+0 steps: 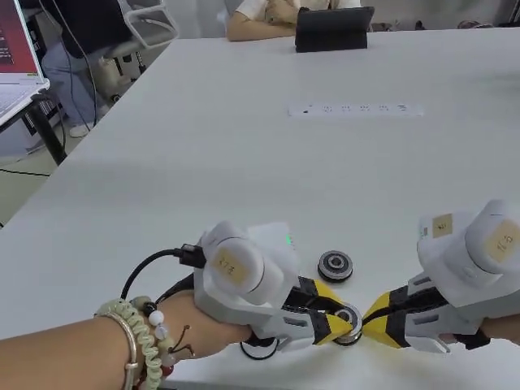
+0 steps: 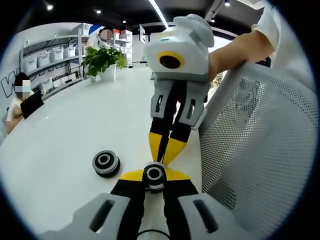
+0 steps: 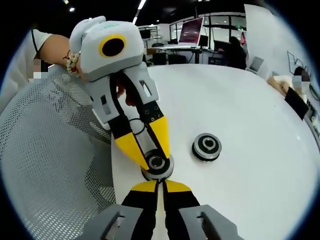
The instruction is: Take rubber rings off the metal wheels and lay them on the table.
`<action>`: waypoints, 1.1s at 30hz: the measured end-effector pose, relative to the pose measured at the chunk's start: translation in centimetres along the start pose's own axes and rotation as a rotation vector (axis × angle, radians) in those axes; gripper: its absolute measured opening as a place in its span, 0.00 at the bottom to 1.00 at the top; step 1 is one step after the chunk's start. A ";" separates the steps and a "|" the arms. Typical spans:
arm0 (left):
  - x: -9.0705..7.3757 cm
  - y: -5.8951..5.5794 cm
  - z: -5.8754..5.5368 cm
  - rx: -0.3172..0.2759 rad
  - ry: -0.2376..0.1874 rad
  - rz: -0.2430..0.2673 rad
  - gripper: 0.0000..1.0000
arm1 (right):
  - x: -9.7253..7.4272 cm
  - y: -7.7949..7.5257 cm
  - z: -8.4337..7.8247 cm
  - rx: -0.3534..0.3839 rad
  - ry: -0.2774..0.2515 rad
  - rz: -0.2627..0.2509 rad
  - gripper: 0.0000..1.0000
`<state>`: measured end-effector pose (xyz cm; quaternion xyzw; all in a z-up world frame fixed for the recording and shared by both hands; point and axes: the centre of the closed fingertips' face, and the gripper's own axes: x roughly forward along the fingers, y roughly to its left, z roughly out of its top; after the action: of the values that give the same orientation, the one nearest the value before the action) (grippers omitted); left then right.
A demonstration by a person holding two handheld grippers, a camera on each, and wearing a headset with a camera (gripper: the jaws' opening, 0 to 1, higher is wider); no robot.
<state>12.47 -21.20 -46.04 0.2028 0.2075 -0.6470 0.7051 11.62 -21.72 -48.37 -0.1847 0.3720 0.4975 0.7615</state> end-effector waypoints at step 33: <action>0.1 0.1 -0.1 0.011 -0.009 0.009 0.07 | -1.1 -1.3 0.9 0.572 -0.159 0.058 0.00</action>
<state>12.63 -21.24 -46.15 0.2045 0.1999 -0.6460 0.7078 12.88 -22.42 -47.09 0.0878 0.4413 0.4067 0.7950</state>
